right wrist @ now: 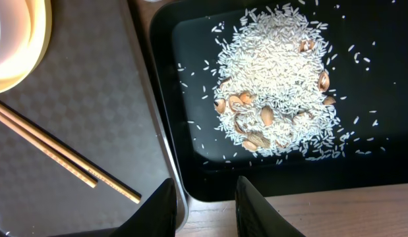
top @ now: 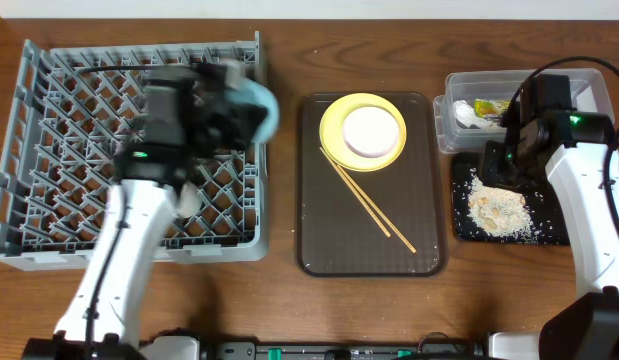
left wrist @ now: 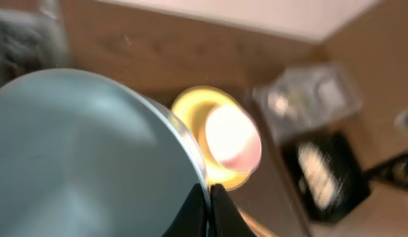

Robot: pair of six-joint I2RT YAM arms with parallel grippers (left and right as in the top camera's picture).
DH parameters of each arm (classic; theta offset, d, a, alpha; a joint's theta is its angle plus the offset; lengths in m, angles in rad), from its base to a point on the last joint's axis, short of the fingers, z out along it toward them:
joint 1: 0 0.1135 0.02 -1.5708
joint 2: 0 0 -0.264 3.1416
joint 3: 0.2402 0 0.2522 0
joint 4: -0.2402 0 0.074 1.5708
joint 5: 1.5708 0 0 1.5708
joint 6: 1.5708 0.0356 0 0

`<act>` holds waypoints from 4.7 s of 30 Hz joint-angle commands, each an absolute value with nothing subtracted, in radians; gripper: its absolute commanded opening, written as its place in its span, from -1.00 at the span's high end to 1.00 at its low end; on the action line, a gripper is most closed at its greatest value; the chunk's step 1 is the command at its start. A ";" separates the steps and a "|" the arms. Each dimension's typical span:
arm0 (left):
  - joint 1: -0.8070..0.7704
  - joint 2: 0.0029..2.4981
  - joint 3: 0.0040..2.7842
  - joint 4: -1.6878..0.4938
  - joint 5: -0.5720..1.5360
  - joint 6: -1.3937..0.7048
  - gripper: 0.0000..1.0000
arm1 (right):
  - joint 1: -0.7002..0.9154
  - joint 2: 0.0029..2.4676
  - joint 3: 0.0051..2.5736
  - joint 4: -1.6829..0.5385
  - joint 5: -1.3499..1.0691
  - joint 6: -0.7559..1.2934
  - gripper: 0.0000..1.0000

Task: Sort waste into correct bins and load items into the dishwasher rack
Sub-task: 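Carry the blue bowl left and lower it into the rack's back row, then release the blue bowl and raise the left gripper, then reach the left gripper to the pink bowl on the yellow plate and grip its rim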

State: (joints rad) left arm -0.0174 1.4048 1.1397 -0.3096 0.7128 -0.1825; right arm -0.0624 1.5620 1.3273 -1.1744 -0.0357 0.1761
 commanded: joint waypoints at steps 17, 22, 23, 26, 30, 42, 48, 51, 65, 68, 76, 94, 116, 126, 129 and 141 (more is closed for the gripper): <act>0.290 1.834 1.376 0.263 1.311 -0.740 0.88 | -0.069 1.544 1.334 -1.170 -0.035 0.186 0.44; 0.329 1.944 1.376 0.408 1.351 -0.864 0.88 | -0.069 1.544 1.334 -1.171 -0.035 0.186 0.44; 0.337 1.962 1.376 0.406 1.351 -0.864 0.88 | -0.069 1.544 1.334 -1.170 -0.035 0.186 0.44; 0.353 2.007 1.376 0.406 1.355 -0.889 0.88 | -0.069 1.544 1.334 -1.171 -0.035 0.186 0.44; 0.376 2.034 1.376 0.406 1.353 -0.887 0.88 | -0.069 1.544 1.334 -1.172 -0.035 0.186 0.44; 0.462 2.036 1.339 0.384 1.350 -0.833 0.88 | -0.069 1.544 1.334 -1.172 -0.035 0.186 0.44; 0.486 2.036 1.338 0.207 1.349 -0.674 0.89 | -0.069 1.544 1.334 -1.172 -0.035 0.186 0.44; 0.488 2.036 1.338 0.116 1.327 -0.609 0.82 | -0.069 1.544 1.334 -1.172 -0.035 0.186 0.44; 0.519 1.978 1.339 -0.074 1.146 -0.510 -0.67 | -0.069 1.544 1.334 -1.182 -0.035 0.186 0.44; 0.532 1.919 1.339 -0.205 1.021 -0.406 -0.74 | -0.069 1.544 1.334 -1.182 -0.035 0.186 0.43; 0.538 1.720 1.339 -0.336 0.893 -0.266 -0.77 | -0.069 1.544 1.334 -1.179 -0.035 0.186 0.43; -0.085 1.538 1.339 -0.612 0.390 -0.086 -0.93 | -0.069 1.544 1.334 -1.180 -0.035 0.186 0.14; -0.653 1.862 1.339 -0.093 0.036 0.057 -0.93 | -0.278 1.542 1.334 -1.276 -0.001 0.241 0.10; -0.703 1.988 1.339 -0.058 0.036 0.057 -0.86 | -0.287 1.542 1.334 -1.272 -0.001 0.231 0.10; -0.706 2.017 1.339 -0.058 0.036 0.056 -0.79 | -0.287 1.542 1.334 -1.272 -0.001 0.231 0.10; -0.707 2.041 1.339 -0.076 0.036 0.056 -0.01 | -0.287 1.542 1.334 -1.273 -0.008 0.231 0.10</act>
State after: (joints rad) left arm -0.7052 2.0369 1.3338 -0.0689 0.0452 0.0513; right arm -0.2787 1.5616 1.3273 -1.2716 -0.0071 0.2375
